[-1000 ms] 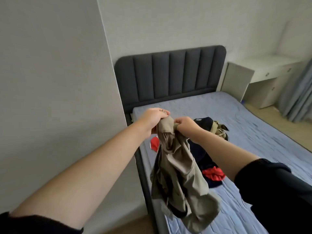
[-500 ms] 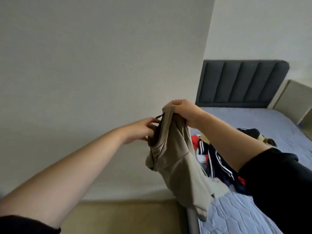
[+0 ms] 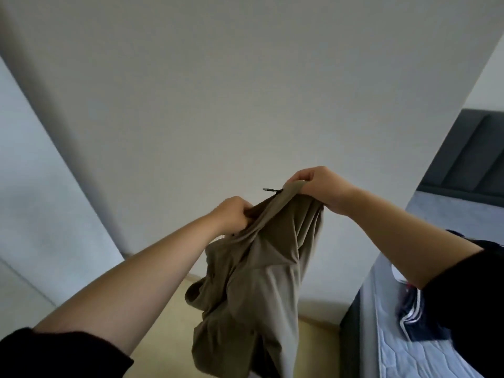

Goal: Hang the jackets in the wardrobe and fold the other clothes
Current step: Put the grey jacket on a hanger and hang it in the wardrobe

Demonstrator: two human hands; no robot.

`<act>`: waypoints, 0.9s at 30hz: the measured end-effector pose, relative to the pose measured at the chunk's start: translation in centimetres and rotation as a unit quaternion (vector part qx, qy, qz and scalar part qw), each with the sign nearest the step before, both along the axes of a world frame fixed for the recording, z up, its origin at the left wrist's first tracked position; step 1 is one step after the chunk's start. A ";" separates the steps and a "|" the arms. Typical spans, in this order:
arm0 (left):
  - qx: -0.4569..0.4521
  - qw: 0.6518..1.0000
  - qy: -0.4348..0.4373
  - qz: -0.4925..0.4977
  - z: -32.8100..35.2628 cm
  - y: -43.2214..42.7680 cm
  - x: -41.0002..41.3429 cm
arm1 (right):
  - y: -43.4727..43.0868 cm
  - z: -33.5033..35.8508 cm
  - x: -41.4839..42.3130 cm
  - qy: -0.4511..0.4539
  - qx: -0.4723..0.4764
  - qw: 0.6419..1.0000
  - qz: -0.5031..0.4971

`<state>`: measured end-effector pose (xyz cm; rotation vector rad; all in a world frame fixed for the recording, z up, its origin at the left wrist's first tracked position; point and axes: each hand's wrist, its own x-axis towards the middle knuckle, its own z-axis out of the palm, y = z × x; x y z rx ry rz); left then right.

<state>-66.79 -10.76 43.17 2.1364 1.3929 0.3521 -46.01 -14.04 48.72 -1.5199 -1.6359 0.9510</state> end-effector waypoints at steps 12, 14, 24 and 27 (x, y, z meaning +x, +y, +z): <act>-0.120 0.958 -0.076 0.250 3.2 -0.2 -5.8 | 1.2 -0.5 0.1 -0.043 -0.219 0.933 0.284; -0.113 0.943 -0.197 0.245 4.4 -0.3 -4.3 | 1.3 -0.8 0.1 -0.203 -0.242 0.891 0.327; 0.204 0.963 -0.117 0.131 8.6 -0.3 2.3 | 2.9 -2.0 -2.5 -0.089 -0.037 0.988 0.122; 0.216 0.960 -0.113 0.138 7.9 0.9 0.9 | 2.9 -1.2 -1.6 0.129 -0.075 0.985 0.091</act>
